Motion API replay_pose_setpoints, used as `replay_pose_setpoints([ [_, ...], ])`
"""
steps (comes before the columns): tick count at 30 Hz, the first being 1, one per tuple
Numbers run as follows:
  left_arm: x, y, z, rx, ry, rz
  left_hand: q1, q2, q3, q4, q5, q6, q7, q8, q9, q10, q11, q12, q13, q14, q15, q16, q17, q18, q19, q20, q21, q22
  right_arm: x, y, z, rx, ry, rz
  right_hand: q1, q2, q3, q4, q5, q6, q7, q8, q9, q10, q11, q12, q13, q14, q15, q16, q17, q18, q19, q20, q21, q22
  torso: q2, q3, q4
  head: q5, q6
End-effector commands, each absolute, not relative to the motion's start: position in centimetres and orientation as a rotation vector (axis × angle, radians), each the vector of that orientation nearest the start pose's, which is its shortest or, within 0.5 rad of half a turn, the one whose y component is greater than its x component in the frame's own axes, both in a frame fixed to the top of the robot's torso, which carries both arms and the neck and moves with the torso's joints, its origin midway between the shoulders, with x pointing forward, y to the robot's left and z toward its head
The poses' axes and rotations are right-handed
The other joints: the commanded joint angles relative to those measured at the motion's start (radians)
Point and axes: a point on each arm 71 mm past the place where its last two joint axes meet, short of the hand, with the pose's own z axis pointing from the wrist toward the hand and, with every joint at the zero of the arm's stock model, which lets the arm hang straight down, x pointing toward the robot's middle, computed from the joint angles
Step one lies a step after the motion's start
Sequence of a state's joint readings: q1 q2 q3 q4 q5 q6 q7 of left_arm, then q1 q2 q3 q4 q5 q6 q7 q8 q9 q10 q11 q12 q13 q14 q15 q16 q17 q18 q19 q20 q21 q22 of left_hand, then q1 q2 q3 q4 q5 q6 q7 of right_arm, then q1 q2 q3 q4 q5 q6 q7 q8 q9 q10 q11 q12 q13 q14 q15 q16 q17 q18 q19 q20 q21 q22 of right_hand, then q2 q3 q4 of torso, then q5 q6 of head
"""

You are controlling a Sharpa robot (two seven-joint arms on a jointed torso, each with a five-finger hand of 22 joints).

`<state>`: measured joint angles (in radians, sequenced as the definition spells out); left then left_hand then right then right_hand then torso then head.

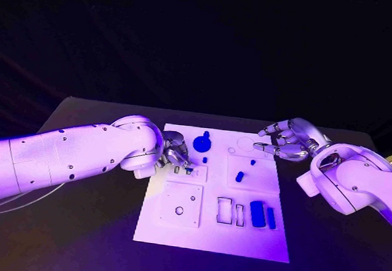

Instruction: Assemble the parts on the task board

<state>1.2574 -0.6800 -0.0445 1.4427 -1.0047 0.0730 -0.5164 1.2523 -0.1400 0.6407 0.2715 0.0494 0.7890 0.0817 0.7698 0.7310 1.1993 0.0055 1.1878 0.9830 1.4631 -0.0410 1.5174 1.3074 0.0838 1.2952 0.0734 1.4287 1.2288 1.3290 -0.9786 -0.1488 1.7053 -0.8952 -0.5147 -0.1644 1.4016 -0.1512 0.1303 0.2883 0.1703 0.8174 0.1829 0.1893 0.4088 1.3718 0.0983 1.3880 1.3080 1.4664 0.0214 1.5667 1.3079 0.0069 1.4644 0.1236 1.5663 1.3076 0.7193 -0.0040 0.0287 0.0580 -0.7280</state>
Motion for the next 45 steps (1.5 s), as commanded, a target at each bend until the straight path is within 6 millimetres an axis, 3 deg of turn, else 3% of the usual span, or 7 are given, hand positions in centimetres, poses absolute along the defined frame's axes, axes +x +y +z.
replay_pose_setpoints([
  [1,49.81,15.44,-20.33,-0.177,2.26,-0.516,-0.002,0.001,0.137,-0.133,0.002,0.001,-0.008,0.006,0.11,0.006,0.0,0.005,0.002,0.066,-0.007,0.006,0.167,-0.007,0.007,-0.002,0.005,-0.001,46.23,-22.95,-15.4,0.436,1.668,0.817,0.001,0.007,0.006,-0.001,0.005,-0.008,0.0,0.005,-0.001,-0.001,0.0,-0.001,0.06,0.102,0.002,0.0,0.253,-0.007,0.106,0.002,0.005,0.263,0.0,-0.0005,0.0003,-0.001,-0.002],
  [24,49.54,15.43,-20.64,-0.111,2.293,-0.479,-0.018,-0.01,0.184,-0.158,0.003,0.005,-0.008,0.009,0.126,0.007,-0.001,0.001,-0.002,0.069,-0.008,0.009,0.174,-0.007,0.008,-0.004,0.006,0.001,46.24,-22.92,-15.39,0.433,1.667,0.819,-0.001,0.006,0.006,-0.001,0.006,-0.008,0.0,0.007,-0.001,-0.001,0.0,-0.001,0.059,0.103,0.001,0.002,0.257,-0.007,0.106,0.002,0.005,0.263,-0.001,0.0008,0.0004,0.006,-0.012],
  [45,49.43,15.45,-20.7,-0.101,2.308,-0.478,-0.034,-0.017,0.212,-0.172,0.003,0.01,-0.009,0.012,0.136,0.013,-0.002,0.004,0.001,0.072,-0.009,0.012,0.18,-0.008,0.009,-0.005,0.006,0.003,46.29,-22.93,-15.43,0.432,1.67,0.815,-0.001,0.006,0.006,-0.001,0.006,-0.008,0.0,0.007,-0.001,-0.001,0.0,-0.001,0.059,0.103,0.001,0.002,0.257,-0.007,0.106,0.002,0.005,0.263,-0.001,0.0002,0.0007,0.007,-0.012],
])
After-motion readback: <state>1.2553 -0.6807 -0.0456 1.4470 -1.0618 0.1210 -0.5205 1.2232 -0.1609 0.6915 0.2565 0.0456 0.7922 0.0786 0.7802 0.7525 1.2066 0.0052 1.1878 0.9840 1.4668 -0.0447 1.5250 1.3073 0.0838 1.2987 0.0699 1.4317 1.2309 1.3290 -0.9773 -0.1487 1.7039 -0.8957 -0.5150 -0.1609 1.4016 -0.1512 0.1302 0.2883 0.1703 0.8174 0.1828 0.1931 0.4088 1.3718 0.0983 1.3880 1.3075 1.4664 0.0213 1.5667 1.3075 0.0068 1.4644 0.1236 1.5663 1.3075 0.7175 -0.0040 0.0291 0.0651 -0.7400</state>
